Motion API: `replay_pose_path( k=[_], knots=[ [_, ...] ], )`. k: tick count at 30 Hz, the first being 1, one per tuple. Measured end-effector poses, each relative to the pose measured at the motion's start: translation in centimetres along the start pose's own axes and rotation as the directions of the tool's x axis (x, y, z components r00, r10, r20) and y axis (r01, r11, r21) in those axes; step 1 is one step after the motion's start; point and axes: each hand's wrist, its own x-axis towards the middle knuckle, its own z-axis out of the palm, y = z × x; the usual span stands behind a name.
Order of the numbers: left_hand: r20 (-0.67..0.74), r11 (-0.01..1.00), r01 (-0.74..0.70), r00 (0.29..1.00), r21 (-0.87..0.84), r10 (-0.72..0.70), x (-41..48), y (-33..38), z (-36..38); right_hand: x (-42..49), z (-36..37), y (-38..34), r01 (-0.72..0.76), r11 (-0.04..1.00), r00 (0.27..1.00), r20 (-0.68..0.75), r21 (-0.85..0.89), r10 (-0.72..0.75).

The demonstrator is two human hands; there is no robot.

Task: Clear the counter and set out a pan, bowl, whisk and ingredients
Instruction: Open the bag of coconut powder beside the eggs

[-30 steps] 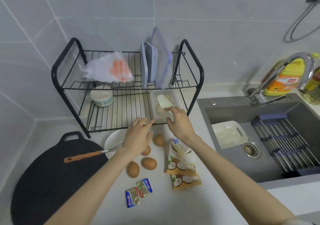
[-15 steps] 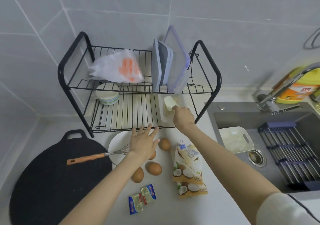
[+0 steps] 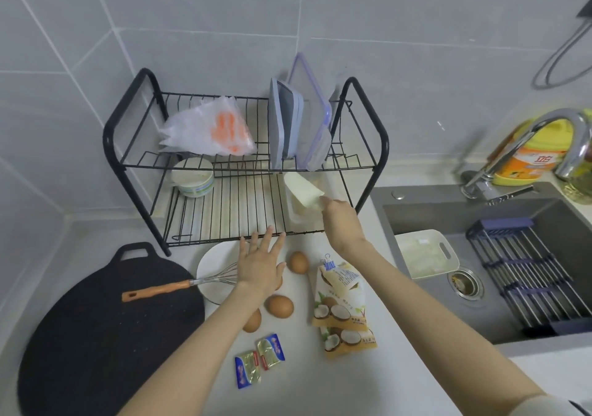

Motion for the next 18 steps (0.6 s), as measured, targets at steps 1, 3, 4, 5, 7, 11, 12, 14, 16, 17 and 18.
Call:
replay_pose_path(
  k=[1, 3, 4, 5, 7, 11, 12, 14, 16, 17, 18],
  knots=[
    [0.003, 1.000, 0.001, 1.000, 0.005, -0.001, -0.1, 0.1, 0.1, -0.9, -0.1, 0.3, 0.026, 0.999, 0.999, -0.021, 0.041, -0.025],
    [0.006, 1.000, 0.010, 1.000, 0.011, -0.010, -0.1, 0.3, 0.2, -2.7, -0.1, 1.1, 0.076, 0.989, 0.997, -0.035, 0.123, -0.072],
    [0.007, 1.000, 0.014, 1.000, 0.012, -0.014, 0.0, 0.3, 0.2, -3.8, -0.1, 1.5, 0.085, 0.980, 0.996, -0.032, 0.180, -0.081],
    [0.010, 1.000, 0.016, 1.000, 0.014, -0.016, 0.0, 0.6, 0.2, -5.0, -0.2, 2.1, 0.080, 0.967, 0.997, -0.024, 0.242, -0.077],
    [0.012, 1.000, 0.026, 1.000, 0.009, -0.026, 0.0, 0.6, 0.3, -6.9, -0.2, 3.2, 0.066, 0.944, 0.998, -0.005, 0.324, -0.068],
    [0.014, 0.998, 0.033, 0.999, -0.056, -0.032, 0.1, 1.0, -0.1, -11.0, 0.7, 6.4, 0.037, 0.953, 0.998, 0.028, 0.300, -0.047],
    [0.009, 0.998, 0.034, 0.999, -0.062, -0.034, 0.2, 1.1, -0.4, -11.8, 1.1, 7.3, 0.015, 0.954, 0.999, 0.042, 0.299, -0.029],
    [-0.009, 0.997, 0.026, 1.000, -0.069, -0.027, 0.4, 1.4, -0.7, -13.4, 1.8, 8.8, -0.040, 0.954, 0.997, 0.071, 0.296, 0.020],
    [-0.022, 0.997, 0.011, 1.000, -0.079, -0.013, 0.5, 1.8, -0.8, -14.8, 2.4, 10.0, -0.098, 0.956, 0.993, 0.095, 0.276, 0.074],
    [-0.027, 0.996, -0.001, 1.000, -0.086, -0.001, 0.5, 2.0, -0.7, -15.4, 2.6, 10.6, -0.133, 0.956, 0.988, 0.113, 0.260, 0.107],
    [-0.035, 0.996, -0.016, 0.999, -0.089, 0.013, 0.5, 2.3, -0.7, -16.0, 2.9, 11.2, -0.168, 0.954, 0.982, 0.126, 0.248, 0.140]
  ],
)
